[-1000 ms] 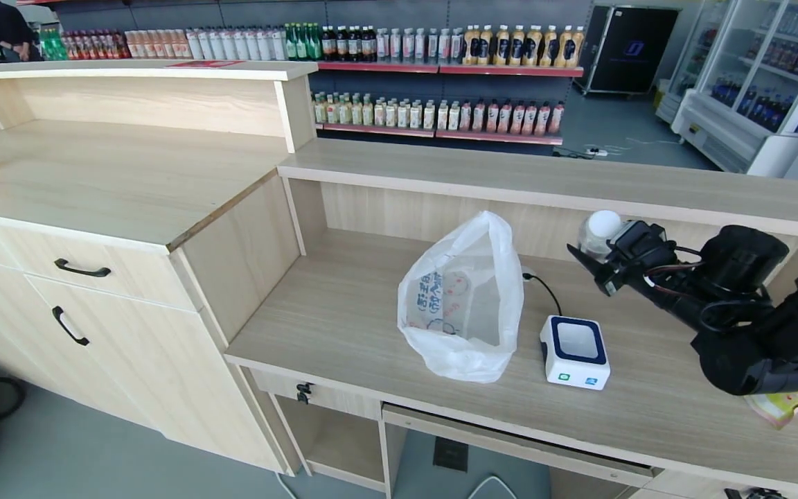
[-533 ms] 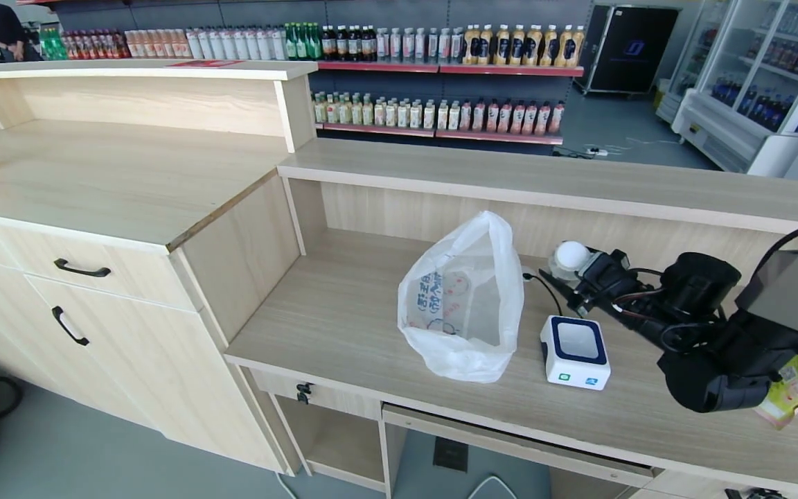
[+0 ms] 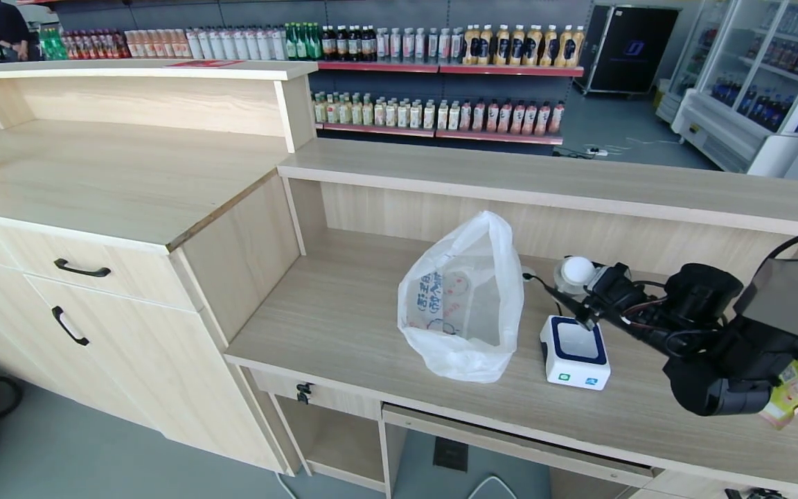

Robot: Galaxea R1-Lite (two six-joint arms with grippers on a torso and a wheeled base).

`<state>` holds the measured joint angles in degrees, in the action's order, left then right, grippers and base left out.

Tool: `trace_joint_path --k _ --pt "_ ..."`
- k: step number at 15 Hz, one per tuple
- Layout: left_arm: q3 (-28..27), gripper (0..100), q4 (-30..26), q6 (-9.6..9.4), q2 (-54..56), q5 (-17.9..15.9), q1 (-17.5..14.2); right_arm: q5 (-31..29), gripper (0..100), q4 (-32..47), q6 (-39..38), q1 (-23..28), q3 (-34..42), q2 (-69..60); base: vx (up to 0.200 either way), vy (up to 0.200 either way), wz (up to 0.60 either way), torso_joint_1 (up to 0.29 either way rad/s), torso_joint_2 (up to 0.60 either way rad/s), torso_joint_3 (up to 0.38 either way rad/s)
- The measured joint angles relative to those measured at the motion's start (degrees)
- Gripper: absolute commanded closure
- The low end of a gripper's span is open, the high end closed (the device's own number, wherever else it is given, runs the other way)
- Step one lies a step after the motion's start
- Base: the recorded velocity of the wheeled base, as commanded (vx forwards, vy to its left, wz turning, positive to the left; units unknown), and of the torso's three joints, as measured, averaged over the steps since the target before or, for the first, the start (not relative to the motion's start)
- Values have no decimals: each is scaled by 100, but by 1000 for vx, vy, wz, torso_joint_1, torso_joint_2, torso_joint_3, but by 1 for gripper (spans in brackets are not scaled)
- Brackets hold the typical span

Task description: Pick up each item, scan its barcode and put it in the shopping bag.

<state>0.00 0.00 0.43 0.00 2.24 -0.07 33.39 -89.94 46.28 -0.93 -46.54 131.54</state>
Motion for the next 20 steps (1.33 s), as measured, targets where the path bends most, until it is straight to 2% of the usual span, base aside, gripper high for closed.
trace_joint_path --k 6,20 --pt "0 0 0 0 0 2 0 567 100 -2 -98 191 -318 210 0 0 0 0 0 0" --pt "0 0 0 0 0 0 0 755 100 0 -101 318 -464 523 0 0 0 0 0 0"
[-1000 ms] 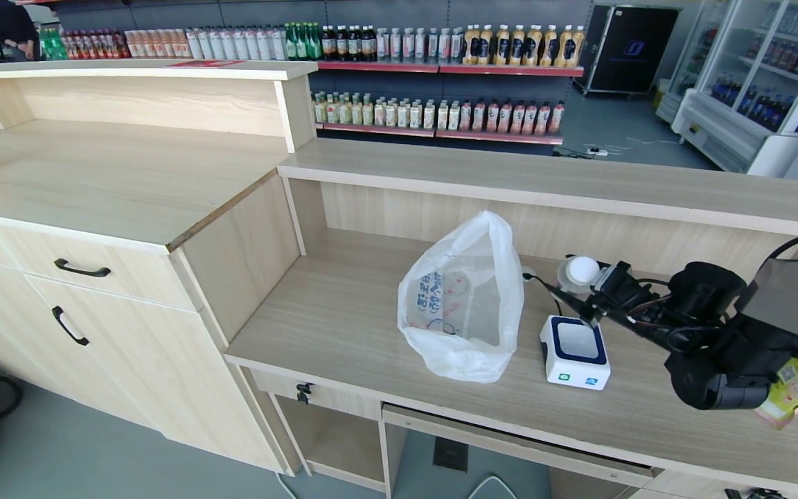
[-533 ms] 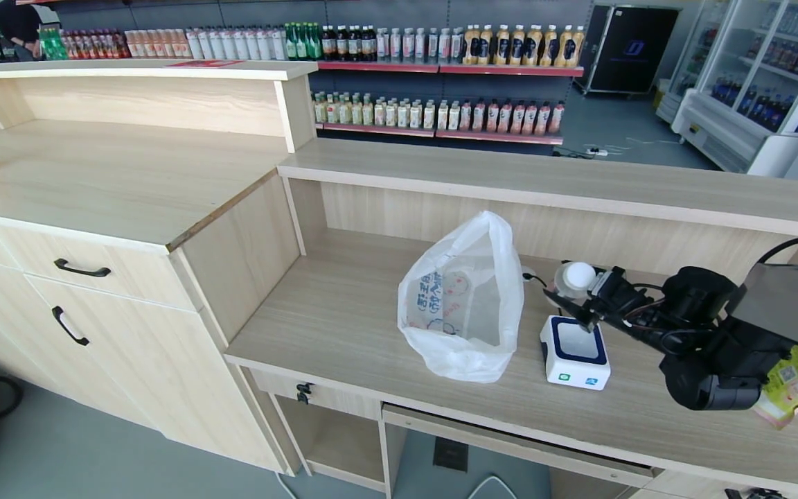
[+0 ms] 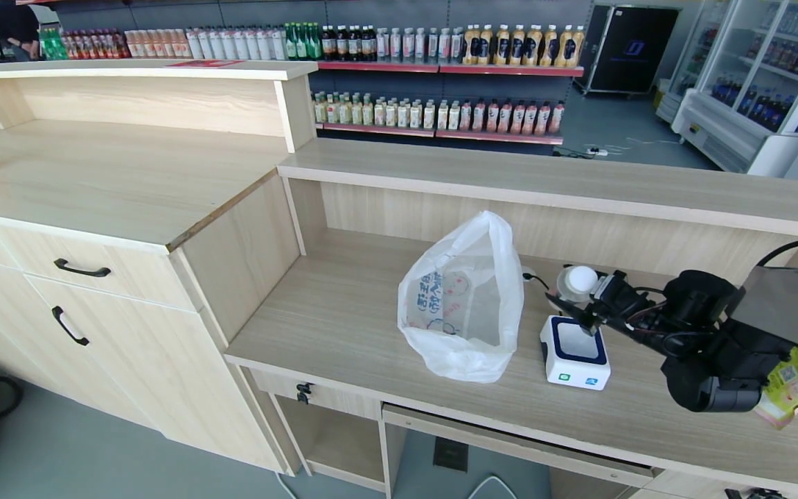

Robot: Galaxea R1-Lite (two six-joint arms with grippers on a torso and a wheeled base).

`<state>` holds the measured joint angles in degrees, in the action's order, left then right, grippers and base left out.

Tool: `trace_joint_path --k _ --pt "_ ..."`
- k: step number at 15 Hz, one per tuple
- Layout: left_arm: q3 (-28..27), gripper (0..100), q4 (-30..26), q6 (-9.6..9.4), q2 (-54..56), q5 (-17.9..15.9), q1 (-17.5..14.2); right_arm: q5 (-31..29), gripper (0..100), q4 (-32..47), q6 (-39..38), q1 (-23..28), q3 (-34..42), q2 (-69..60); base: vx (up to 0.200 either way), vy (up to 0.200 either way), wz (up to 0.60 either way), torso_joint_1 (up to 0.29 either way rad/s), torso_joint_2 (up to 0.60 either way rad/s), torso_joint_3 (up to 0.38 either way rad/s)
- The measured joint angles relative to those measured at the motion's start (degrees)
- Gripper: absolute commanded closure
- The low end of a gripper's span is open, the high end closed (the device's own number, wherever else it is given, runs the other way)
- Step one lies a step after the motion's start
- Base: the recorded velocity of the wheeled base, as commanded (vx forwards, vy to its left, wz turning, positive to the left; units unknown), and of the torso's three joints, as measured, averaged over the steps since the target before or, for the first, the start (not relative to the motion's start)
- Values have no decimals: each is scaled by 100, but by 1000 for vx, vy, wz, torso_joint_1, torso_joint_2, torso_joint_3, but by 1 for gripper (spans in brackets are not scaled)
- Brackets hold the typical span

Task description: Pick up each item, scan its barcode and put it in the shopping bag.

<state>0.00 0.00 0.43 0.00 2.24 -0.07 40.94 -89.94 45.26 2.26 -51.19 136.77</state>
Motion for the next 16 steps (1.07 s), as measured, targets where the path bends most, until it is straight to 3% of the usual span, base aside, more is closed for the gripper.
trace_joint_path --k 12,14,16 --pt "0 0 0 0 0 2 -2 66 100 24 -255 91 -22 -300 0 0 0 0 0 0" --pt "0 0 0 0 0 2 -2 26 100 395 -653 99 6 -855 0 0 0 0 0 0" --pt "0 0 0 0 0 2 0 -161 100 1265 -1106 182 100 -1744 0 0 0 0 0 0"
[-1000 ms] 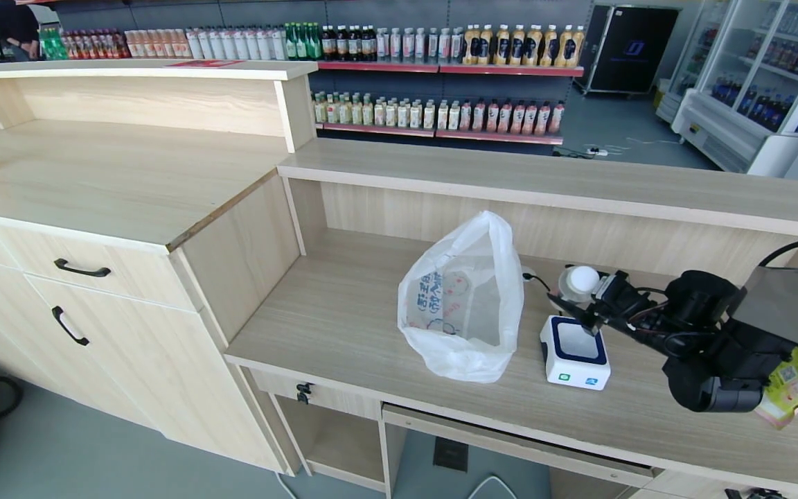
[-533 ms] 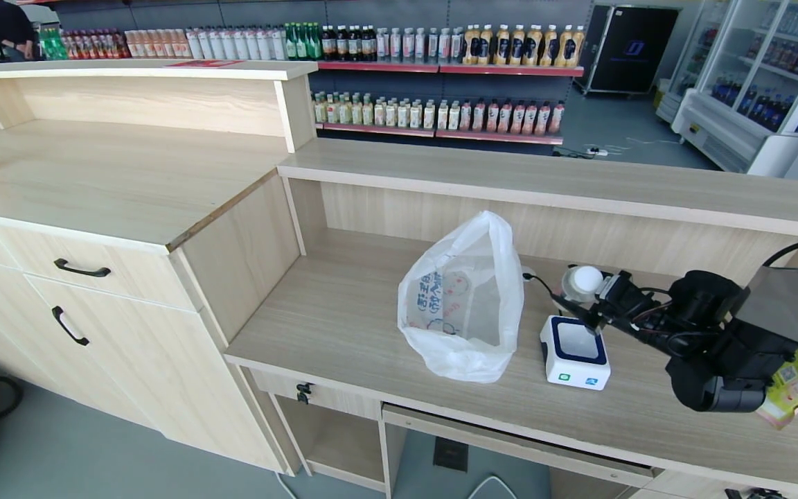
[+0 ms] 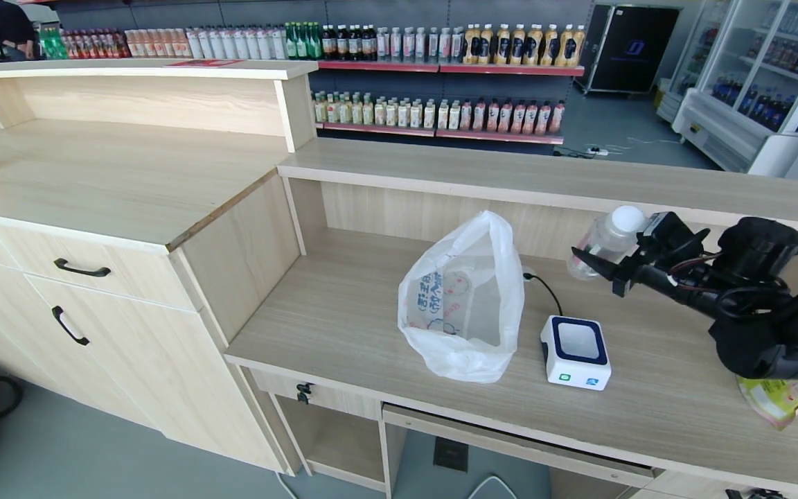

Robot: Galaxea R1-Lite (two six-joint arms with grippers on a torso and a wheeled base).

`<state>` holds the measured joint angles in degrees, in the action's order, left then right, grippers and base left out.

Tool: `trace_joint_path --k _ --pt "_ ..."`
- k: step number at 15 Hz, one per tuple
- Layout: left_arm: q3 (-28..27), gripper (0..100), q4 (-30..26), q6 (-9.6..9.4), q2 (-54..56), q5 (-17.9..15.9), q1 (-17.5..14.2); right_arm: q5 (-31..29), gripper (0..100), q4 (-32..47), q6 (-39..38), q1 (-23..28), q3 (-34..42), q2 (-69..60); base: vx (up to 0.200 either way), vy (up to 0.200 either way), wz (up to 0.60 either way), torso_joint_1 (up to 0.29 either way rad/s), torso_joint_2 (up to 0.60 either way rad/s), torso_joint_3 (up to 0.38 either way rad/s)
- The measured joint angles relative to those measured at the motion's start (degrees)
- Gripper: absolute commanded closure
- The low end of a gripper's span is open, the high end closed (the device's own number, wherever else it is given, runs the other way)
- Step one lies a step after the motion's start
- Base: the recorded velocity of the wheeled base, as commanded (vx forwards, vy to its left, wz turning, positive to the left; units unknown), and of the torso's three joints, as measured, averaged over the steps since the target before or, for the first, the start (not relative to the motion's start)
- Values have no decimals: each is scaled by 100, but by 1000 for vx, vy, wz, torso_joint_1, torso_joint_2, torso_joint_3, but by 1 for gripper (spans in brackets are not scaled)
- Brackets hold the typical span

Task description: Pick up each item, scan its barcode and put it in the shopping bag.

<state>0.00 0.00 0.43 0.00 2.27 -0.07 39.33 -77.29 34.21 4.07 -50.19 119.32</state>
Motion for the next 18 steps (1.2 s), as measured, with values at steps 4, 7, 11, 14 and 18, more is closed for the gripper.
trace_joint_path --k 4,7,11,14,18 --pt "0 0 0 0 0 0 2 -1569 100 2315 -1558 334 457 -2096 0 0 0 0 0 0" --pt "0 0 0 0 0 -2 -4 -3903 100 3814 -2310 267 722 -3082 0 0 0 0 0 0" --pt "0 0 0 0 0 0 0 -4302 100 4467 -2291 111 848 -3746 0 0 0 0 0 0" --pt "0 0 -2 0 0 -2 0 -4294 100 4286 -2291 -2 833 -3879 0 0 600 2 2 4" --pt "0 0 -2 0 0 0 5 -4217 100 3939 -2395 -157 653 -3842 0 0 450 -1 3 4"
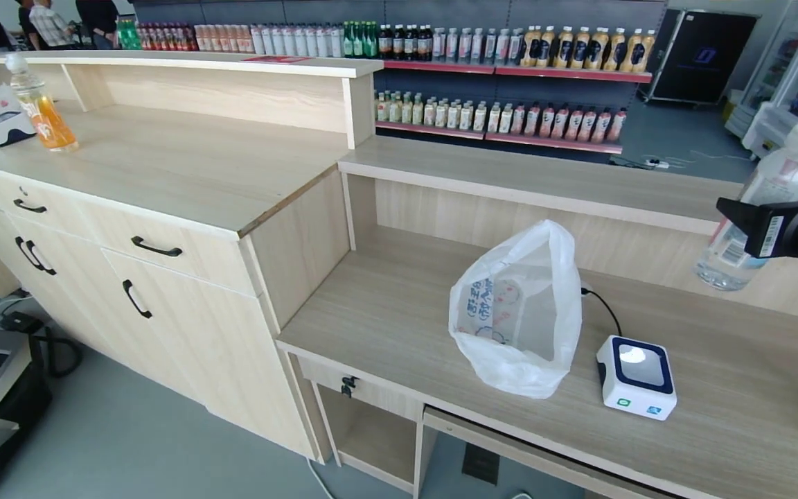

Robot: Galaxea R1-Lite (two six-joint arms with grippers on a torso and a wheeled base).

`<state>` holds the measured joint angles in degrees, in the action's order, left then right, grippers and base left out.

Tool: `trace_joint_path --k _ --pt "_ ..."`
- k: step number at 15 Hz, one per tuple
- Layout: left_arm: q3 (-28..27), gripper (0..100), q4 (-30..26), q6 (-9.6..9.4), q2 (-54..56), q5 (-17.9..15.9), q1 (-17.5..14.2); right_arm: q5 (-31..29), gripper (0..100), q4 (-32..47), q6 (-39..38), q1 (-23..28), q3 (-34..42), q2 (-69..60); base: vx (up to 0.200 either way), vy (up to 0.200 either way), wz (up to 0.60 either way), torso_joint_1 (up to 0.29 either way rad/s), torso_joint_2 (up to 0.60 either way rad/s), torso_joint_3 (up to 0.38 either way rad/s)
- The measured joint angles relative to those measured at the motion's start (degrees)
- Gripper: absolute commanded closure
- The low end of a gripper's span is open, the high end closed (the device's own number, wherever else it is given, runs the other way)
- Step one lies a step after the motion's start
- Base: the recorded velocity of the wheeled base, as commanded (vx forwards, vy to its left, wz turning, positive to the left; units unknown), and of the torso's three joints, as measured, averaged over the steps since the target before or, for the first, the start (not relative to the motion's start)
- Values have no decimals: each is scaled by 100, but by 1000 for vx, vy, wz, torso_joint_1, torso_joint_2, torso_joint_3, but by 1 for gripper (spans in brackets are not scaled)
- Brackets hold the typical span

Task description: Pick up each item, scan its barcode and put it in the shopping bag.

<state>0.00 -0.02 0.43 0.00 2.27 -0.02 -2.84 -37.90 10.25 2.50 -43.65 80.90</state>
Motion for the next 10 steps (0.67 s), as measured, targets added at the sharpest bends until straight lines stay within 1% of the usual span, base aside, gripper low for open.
trace_joint_path --k 3,5,8,10 --pt "0 0 0 0 0 0 0 417 100 -74 -172 -33 -163 110 0 0 0 0 0 0" --pt "0 0 2 0 0 -2 -9 795 100 -382 -508 -27 -308 352 0 0 0 0 0 0" --pt "0 0 2 -2 0 0 -2 1458 100 -1314 -673 -107 -549 1089 0 0 0 0 0 0" --pt "0 0 2 0 0 0 -2 1623 100 -1870 -695 -204 -686 1723 0 0 0 0 0 0"
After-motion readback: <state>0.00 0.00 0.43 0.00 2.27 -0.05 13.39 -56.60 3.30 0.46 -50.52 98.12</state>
